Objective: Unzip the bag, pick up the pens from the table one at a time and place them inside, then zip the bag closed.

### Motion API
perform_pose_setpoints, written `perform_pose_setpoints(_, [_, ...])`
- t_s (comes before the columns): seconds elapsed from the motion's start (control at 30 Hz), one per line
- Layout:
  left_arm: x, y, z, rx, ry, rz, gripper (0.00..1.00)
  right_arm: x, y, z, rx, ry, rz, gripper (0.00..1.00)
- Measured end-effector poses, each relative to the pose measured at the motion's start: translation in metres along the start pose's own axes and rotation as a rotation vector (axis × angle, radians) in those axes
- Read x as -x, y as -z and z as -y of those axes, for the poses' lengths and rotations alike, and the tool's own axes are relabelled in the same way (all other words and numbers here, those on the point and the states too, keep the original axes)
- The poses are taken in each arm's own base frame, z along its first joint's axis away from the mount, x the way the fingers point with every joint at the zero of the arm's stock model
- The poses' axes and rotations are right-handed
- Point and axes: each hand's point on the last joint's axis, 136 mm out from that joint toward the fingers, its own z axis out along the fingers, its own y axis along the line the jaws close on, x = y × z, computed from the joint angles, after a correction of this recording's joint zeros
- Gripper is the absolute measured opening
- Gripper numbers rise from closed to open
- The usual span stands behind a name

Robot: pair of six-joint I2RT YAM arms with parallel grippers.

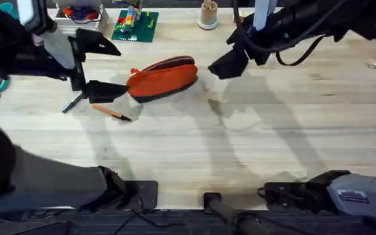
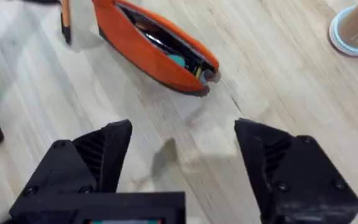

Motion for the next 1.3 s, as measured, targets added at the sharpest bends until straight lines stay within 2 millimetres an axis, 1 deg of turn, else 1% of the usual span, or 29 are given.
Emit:
perform_pose_setpoints(0.2, [0.022, 0.020, 0.005, 0.069, 0.020, -0.068, 0.995, -0.011, 0.005, -0.007, 0.026, 0.106, -0.061, 0.996])
perform_pose_setpoints(0.3, [0.031, 0.028, 0.008, 0.106, 0.038, -0.095, 0.995, -0.008, 0.012, -0.007, 0.023, 0.159, -0.070, 0.996])
perform_pose_setpoints(0.4, [0.042, 0.037, 0.012, 0.145, 0.063, -0.112, 0.995, 0.000, 0.020, -0.006, 0.010, 0.214, -0.068, 0.996])
perform_pose_setpoints(0.5, [0.053, 0.044, 0.016, 0.186, 0.110, -0.120, 0.995, 0.006, 0.026, -0.005, 0.002, 0.262, -0.063, 0.996])
perform_pose_setpoints(0.63, [0.063, 0.053, 0.021, 0.236, 0.198, -0.124, 0.996, 0.010, 0.030, -0.005, -0.001, 0.327, -0.063, 0.995])
perform_pose_setpoints(0.87, [0.081, 0.063, 0.030, 0.306, 0.330, -0.102, 0.996, 0.009, 0.029, -0.004, -0.018, 0.468, -0.083, 0.993])
perform_pose_setpoints(1.1, [0.096, 0.071, 0.039, 0.360, 0.416, -0.073, 0.995, 0.012, 0.024, -0.016, 0.006, 0.651, -0.086, 0.995])
perform_pose_setpoints(1.3, [0.099, 0.072, 0.045, 0.364, 0.462, -0.063, 0.995, 0.011, 0.021, -0.026, 0.037, 0.714, -0.093, 0.996])
